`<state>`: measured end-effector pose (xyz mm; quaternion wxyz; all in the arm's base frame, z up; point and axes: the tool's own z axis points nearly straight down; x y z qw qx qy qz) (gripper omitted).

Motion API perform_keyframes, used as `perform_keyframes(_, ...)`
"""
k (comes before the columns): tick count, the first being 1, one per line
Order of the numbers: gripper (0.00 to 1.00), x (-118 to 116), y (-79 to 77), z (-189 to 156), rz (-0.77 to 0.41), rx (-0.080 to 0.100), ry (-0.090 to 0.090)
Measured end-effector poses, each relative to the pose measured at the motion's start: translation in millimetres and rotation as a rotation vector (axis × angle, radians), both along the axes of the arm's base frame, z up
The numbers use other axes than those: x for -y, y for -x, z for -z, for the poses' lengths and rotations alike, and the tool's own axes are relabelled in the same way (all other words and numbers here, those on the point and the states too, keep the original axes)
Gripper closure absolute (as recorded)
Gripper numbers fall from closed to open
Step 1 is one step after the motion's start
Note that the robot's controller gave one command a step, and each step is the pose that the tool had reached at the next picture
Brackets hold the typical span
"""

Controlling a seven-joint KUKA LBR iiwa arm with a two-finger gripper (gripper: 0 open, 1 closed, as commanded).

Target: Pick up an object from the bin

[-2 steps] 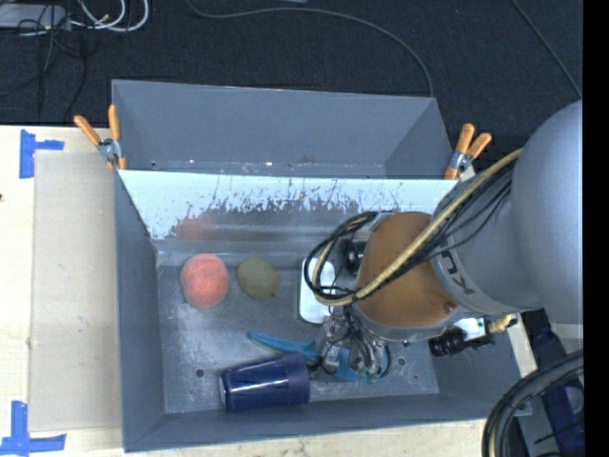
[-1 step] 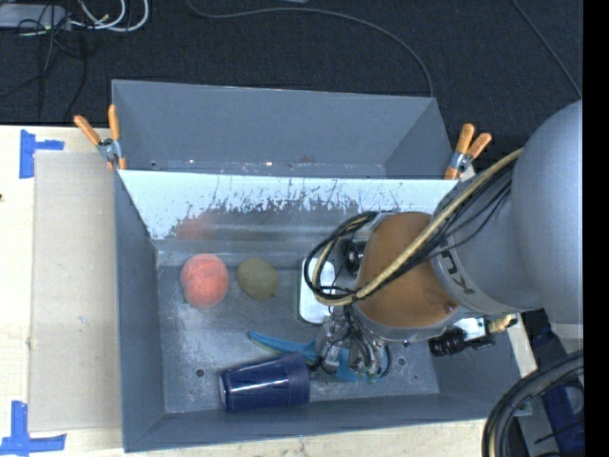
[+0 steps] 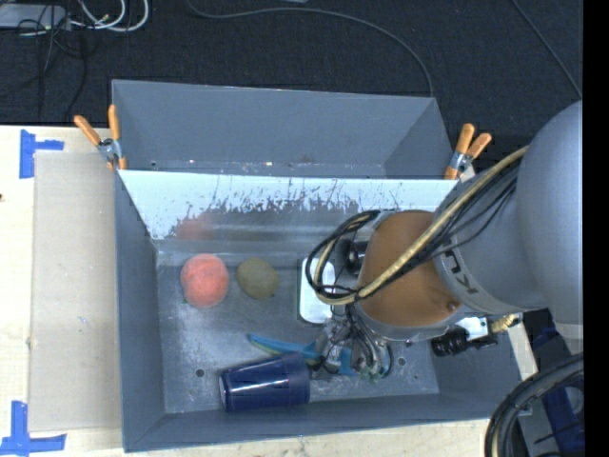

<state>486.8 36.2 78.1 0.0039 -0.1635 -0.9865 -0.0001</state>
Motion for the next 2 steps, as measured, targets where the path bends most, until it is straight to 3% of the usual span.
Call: perform_keyframes(2, 1.0, -0.1, 0.5, -36.0, -0.002, -0.001, 0.0)
